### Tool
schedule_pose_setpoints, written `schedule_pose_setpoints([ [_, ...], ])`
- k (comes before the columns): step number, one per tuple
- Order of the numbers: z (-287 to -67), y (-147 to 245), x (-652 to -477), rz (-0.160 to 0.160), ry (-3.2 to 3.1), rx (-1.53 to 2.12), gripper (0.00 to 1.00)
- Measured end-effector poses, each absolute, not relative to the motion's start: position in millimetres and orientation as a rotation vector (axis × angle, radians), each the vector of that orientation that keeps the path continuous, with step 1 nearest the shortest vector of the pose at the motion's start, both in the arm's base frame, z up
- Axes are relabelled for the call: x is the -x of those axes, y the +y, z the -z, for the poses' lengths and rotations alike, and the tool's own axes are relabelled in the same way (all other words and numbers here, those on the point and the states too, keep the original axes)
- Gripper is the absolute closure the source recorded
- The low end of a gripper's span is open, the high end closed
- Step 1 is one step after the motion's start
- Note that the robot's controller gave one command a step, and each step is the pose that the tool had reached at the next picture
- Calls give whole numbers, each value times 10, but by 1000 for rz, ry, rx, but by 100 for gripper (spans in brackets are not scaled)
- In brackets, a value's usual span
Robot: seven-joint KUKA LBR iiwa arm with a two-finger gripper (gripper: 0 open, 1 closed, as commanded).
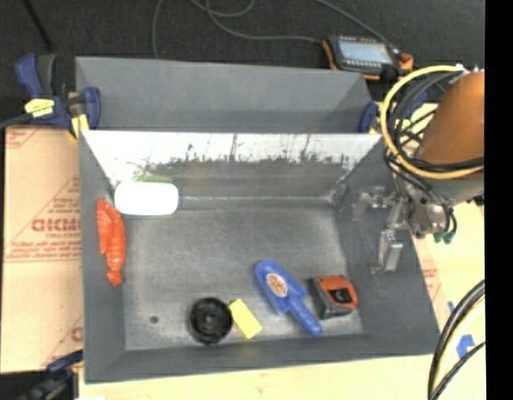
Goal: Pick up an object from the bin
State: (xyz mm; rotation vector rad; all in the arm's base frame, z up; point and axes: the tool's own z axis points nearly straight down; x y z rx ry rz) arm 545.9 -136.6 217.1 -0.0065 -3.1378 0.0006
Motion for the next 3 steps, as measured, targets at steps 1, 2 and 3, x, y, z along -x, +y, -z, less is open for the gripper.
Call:
schedule_pose_setpoints([
  [1, -2219, -1358, -5473, -3, -3145, 1, 0],
  [2, -1816, -1459, -5238, -5, -3152, -74, 0],
  [3, -1153, -1372, -4896, -2, -3147, -20, 0],
])
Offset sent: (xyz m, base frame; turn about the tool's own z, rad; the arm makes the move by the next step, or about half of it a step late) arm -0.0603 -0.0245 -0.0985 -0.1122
